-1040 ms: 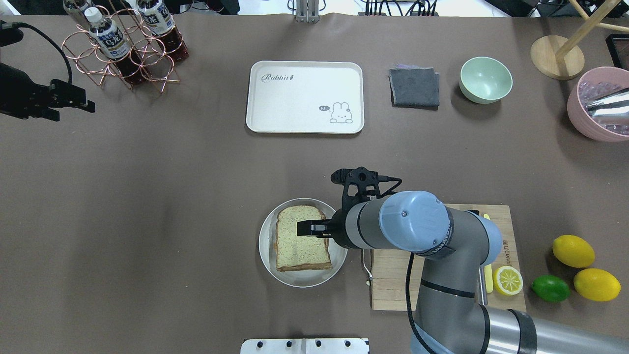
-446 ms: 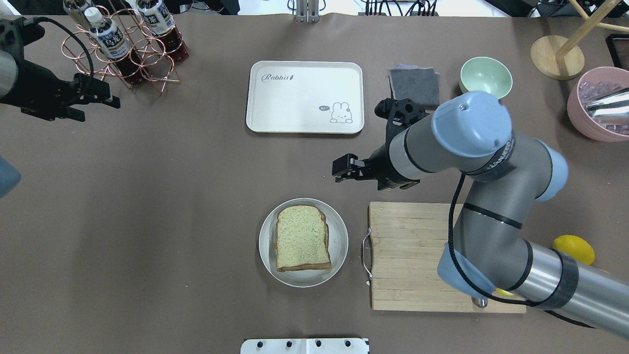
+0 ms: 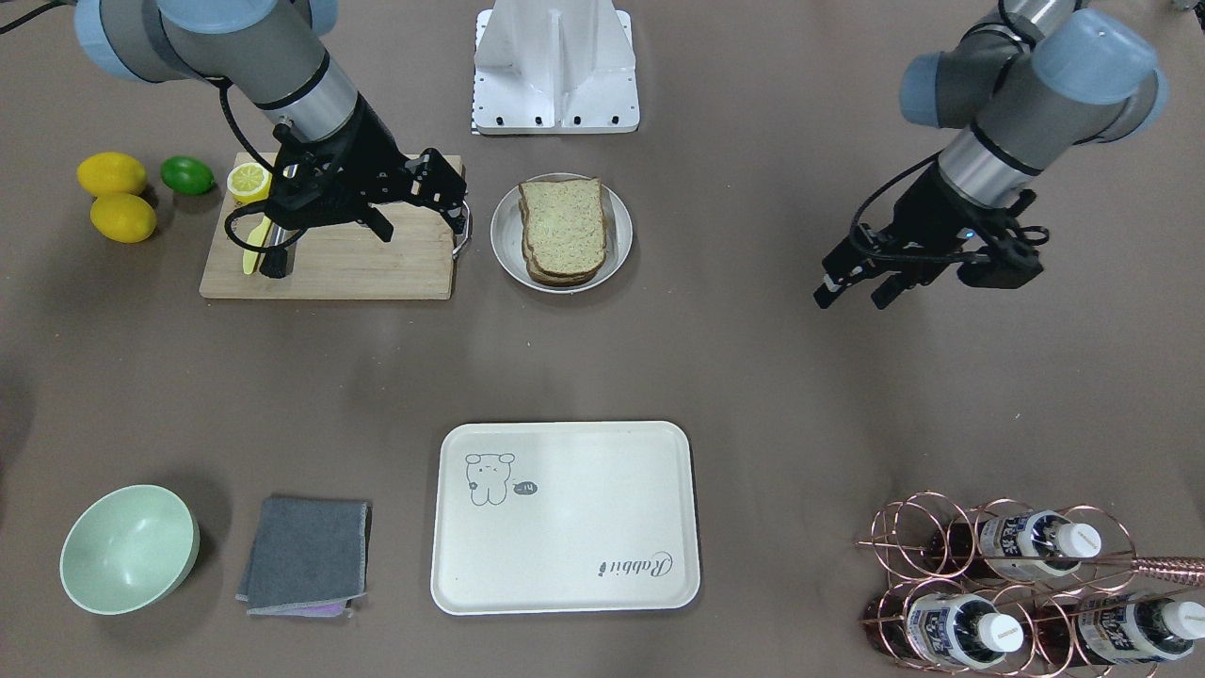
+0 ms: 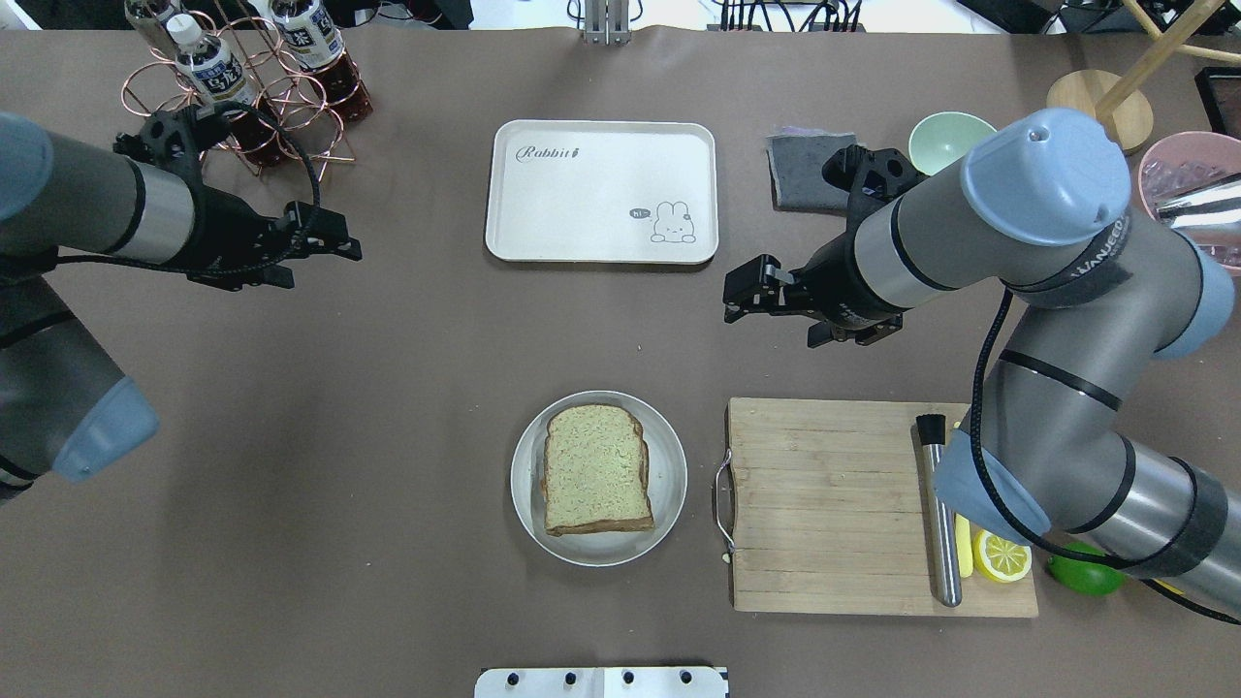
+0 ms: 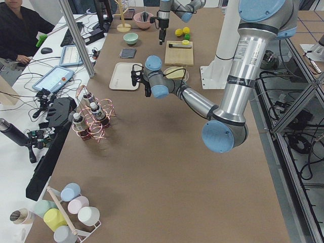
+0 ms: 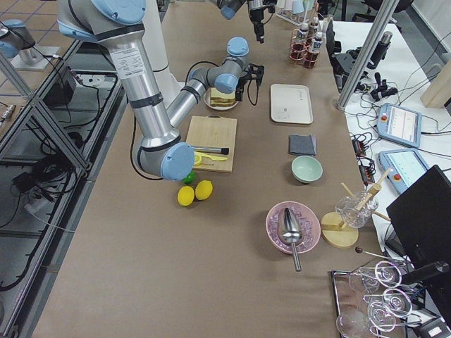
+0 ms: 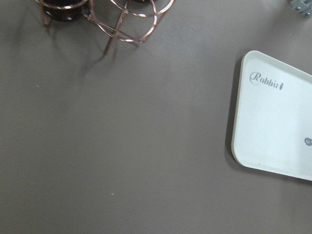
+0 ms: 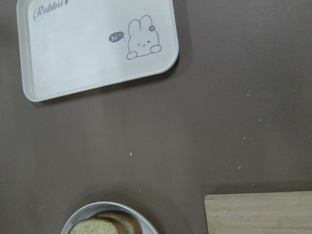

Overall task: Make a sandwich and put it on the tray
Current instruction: 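Release the bread and raise the right gripper while the left arm moves forward, then reach the left gripper to the plate rim and grasp the white plate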

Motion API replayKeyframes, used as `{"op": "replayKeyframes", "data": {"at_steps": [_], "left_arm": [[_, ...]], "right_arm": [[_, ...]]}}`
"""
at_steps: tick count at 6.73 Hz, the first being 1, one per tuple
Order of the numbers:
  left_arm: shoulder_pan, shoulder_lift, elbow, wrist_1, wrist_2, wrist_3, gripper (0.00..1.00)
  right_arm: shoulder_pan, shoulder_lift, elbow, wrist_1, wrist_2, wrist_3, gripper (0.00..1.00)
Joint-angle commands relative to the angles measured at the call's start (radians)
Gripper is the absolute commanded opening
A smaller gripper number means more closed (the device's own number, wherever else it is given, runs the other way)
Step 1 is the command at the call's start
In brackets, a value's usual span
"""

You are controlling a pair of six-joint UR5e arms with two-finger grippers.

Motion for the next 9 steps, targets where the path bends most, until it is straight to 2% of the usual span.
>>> {"op": "replayKeyframes", "data": {"at_steps": [1, 6, 7, 8, 9], "left_arm": [[0.067, 0.001, 0.007, -0.001, 0.057, -0.004, 0.97], [0.189, 0.017, -0.008, -0.004, 0.139, -0.074, 0.97], [0.243, 0.015, -0.014, -0.004, 0.177, -0.112, 0.97], [0.334, 0.006, -0.025, -0.004, 0.286, -0.115, 0.96], [0.389, -0.001, -0.025, -0.004, 0.328, -0.135, 0.96]], "right_arm": [[0.031, -0.033, 0.002, 0.002, 0.002, 0.012, 1.00], [0.083, -0.033, 0.025, -0.001, 0.005, 0.031, 1.00], [0.083, -0.030, 0.023, -0.001, 0.005, 0.029, 1.00], [0.099, -0.023, 0.023, -0.001, 0.006, 0.029, 1.00], [0.099, -0.022, 0.018, 0.001, 0.011, 0.029, 1.00]]}}
